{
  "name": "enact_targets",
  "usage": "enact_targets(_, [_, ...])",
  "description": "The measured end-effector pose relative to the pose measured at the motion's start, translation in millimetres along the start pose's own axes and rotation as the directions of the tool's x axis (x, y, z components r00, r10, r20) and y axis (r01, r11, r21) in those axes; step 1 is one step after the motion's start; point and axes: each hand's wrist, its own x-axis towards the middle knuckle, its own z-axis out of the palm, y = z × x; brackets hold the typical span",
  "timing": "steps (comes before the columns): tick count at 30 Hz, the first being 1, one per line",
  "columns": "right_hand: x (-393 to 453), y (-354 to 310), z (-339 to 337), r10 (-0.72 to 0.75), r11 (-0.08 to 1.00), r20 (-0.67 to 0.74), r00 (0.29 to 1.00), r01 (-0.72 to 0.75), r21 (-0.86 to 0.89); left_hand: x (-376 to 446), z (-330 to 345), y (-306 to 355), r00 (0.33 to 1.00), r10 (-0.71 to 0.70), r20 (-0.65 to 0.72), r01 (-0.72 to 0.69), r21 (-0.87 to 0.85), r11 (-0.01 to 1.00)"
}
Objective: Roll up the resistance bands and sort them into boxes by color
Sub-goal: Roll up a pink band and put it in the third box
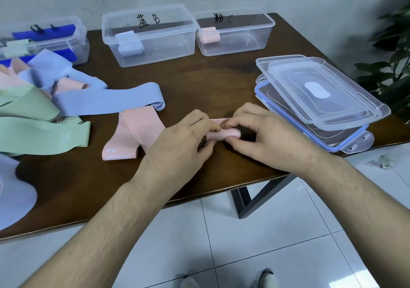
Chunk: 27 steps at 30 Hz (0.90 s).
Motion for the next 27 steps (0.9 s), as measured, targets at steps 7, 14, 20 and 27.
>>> enact_targets(7, [3, 0, 0, -0.038, 0.995, -0.009, 0.999, 0.037, -0.091, 9, -3, -3, 0.996, -0.054, 0.069, 0.054, 0.003, 0.999])
enact_targets(14, [10, 2, -4, 0.014, 0.999, -0.013, 1.000, -0.014, -0.040, 14, -5, -4, 0.998, -0.044, 0.047, 0.042, 0.034, 0.999])
enact_targets(20, [14, 3, -8, 0.038, 0.986, 0.047, 0.998, -0.030, -0.162, 21, -2, -6, 0.996, -0.059, 0.063, 0.055, 0.063, 0.996])
enact_targets(27, [19, 2, -8, 0.014, 0.990, 0.050, 0.999, -0.007, -0.143, 30, -1, -11, 0.992, -0.066, 0.103, 0.061, 0.058, 0.996])
